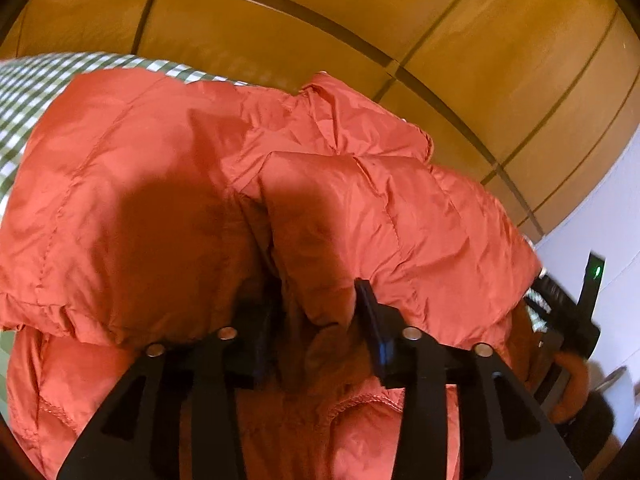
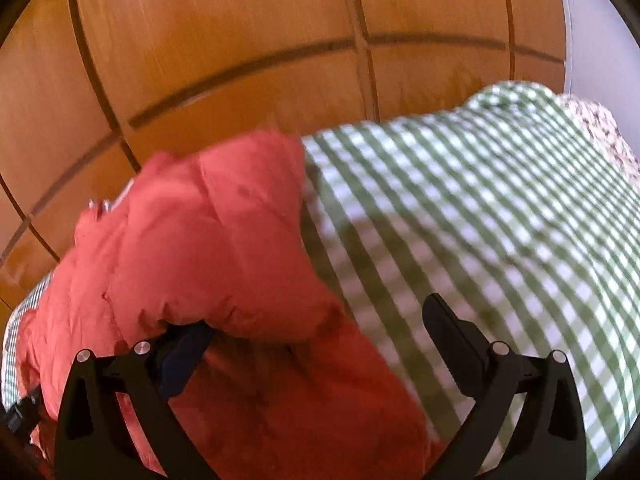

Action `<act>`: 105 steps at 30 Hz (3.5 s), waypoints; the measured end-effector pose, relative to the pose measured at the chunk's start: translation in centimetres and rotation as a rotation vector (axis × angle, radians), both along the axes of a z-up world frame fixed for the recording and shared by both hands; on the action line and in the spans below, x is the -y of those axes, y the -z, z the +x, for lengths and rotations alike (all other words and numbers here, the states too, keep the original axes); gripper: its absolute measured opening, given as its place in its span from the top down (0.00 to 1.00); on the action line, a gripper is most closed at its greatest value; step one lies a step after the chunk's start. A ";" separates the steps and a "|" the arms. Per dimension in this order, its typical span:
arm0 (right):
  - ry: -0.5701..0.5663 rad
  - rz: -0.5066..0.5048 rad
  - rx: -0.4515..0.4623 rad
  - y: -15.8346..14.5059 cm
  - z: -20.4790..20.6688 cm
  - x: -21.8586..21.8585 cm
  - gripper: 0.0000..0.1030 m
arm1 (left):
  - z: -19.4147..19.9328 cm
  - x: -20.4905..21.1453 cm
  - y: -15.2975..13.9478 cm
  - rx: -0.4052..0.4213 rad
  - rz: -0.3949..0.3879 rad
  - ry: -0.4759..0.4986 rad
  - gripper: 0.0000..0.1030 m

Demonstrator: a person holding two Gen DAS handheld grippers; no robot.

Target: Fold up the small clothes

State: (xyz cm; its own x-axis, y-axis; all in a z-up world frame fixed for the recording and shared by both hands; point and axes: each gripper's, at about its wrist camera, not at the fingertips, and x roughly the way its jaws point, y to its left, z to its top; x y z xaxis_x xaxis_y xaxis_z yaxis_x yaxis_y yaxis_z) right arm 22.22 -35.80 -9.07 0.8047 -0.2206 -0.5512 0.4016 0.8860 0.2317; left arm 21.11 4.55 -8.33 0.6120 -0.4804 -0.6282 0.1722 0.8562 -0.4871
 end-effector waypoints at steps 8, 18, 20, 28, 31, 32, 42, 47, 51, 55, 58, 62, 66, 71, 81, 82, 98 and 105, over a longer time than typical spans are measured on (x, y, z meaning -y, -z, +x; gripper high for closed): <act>0.207 0.079 -0.165 3.9 -1.3 3.3 0.02 | 0.3 2.3 0.3 0.023 0.128 0.058 0.49; 0.218 0.024 0.023 -1.4 -8.7 1.7 0.02 | 0.5 2.2 0.6 0.026 0.128 0.055 0.49; 0.149 -0.022 0.108 -3.9 -8.8 0.4 0.02 | 0.4 2.5 0.6 0.034 0.143 0.054 0.49; -0.109 -0.186 0.051 -5.1 3.3 -3.4 0.02 | 0.2 2.7 0.6 0.046 0.163 0.050 0.48; -0.013 -0.267 -0.048 -2.4 6.2 -2.7 0.02 | 0.2 2.8 0.8 0.045 0.170 0.051 0.48; 0.052 -0.279 -0.101 -0.6 7.2 -1.4 0.02 | 0.2 2.8 0.8 0.046 0.171 0.052 0.47; 0.101 -0.174 -0.112 2.1 6.8 0.6 0.02 | -1.3 3.0 -2.4 0.112 0.153 0.038 0.42; 0.105 -0.178 -0.102 1.8 6.6 0.6 0.02 | -2.2 5.1 -8.6 0.288 0.140 0.008 0.42; 0.106 -0.175 -0.094 1.8 6.4 0.6 0.02 | 1.2 11.0 -7.5 0.222 0.291 0.148 0.42; 0.103 -0.173 -0.080 1.8 6.2 0.6 0.02 | 5.5 14.1 -2.4 0.188 0.515 0.181 0.41; 0.097 -0.177 -0.071 1.8 6.2 0.5 0.02 | 6.6 13.4 -0.4 0.239 0.512 0.185 0.40; 0.098 -0.190 -0.082 1.9 6.5 0.3 0.02 | 7.0 12.7 0.5 0.233 0.476 0.189 0.40; 0.100 -0.198 -0.087 2.0 6.6 0.2 0.02 | 6.9 12.6 0.5 0.225 0.464 0.194 0.40; 0.100 -0.197 -0.086 2.0 6.6 0.1 0.02 | 5.1 12.9 -0.3 0.240 0.496 0.189 0.40; 0.024 -0.138 -0.038 0.0 2.5 -1.1 0.02 | 1.9 8.6 -2.4 0.204 0.427 0.097 0.31; 0.004 -0.130 -0.013 -0.3 1.2 -1.6 0.02 | 2.0 8.5 -2.2 0.196 0.427 0.095 0.28; -0.055 -0.034 -0.120 3.7 2.8 -0.7 0.02 | 2.0 7.9 -0.5 0.116 0.398 0.099 0.15; -0.053 -0.004 -0.083 3.5 1.8 -0.4 0.02 | -3.0 3.5 -1.8 0.042 0.275 0.039 0.14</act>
